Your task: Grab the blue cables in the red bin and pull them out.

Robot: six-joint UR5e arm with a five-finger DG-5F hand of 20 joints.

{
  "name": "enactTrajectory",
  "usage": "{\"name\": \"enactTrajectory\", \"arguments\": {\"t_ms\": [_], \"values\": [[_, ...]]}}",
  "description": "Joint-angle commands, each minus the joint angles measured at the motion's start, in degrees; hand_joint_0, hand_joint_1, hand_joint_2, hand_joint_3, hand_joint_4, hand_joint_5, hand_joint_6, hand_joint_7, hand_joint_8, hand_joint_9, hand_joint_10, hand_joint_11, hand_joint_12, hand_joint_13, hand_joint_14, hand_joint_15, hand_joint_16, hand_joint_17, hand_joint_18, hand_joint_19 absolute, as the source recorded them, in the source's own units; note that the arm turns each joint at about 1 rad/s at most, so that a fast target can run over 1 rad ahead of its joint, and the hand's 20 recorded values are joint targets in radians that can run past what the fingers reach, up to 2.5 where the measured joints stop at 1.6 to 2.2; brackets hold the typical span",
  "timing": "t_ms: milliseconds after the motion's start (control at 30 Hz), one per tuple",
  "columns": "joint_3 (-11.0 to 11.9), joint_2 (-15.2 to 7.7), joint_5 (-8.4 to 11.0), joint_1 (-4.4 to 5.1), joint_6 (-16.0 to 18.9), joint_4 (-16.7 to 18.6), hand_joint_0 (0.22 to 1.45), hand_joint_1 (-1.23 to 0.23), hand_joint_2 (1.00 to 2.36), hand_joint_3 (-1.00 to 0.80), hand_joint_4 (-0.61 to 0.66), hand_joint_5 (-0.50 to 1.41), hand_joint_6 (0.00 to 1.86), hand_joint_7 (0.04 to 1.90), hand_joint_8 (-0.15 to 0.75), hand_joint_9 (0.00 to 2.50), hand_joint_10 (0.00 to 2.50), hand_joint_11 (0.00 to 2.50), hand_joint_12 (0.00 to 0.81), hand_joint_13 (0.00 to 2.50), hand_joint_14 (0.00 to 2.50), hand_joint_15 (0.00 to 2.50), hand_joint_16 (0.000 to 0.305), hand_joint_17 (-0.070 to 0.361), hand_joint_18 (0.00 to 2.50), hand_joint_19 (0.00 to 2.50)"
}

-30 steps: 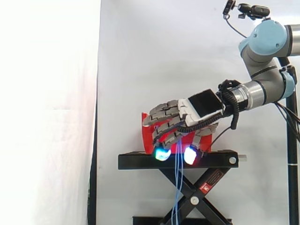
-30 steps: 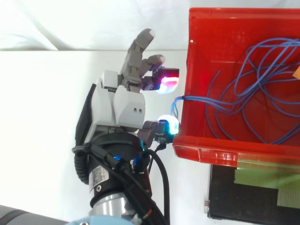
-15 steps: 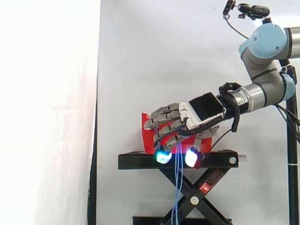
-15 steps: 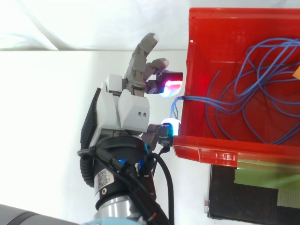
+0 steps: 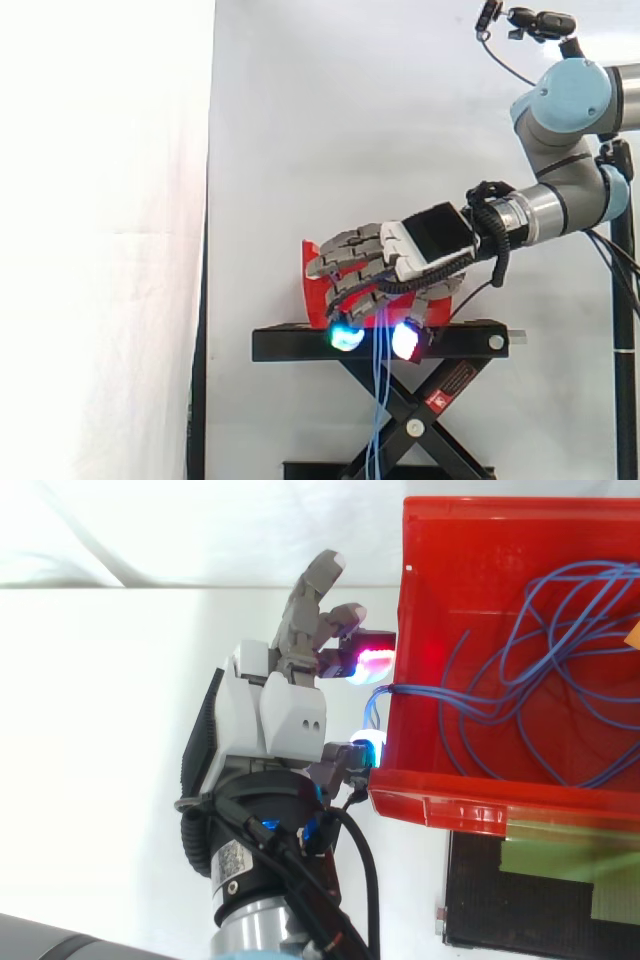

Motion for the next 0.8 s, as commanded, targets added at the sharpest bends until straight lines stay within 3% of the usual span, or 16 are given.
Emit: {"name": "enactTrajectory", "arguments": {"t_ms": [0,767], "values": [[0.36,0.01,0.08,-0.05,-0.03,0.12,0.77,-0.94,1.0,-1.0,0.18,0.76,0.01,0.65,0.26,0.69,0.02,0.44,0.357,0.33,0.01,0.3,0.049,0.111,0.22,0.46],[0.71,0.01,-0.1,-0.4,-0.56,1.0,0.77,-0.94,1.0,-1.0,0.18,0.76,0.01,0.65,0.261,0.69,0.02,0.43,0.356,0.33,0.01,0.29,0.049,0.111,0.22,0.46]]}}
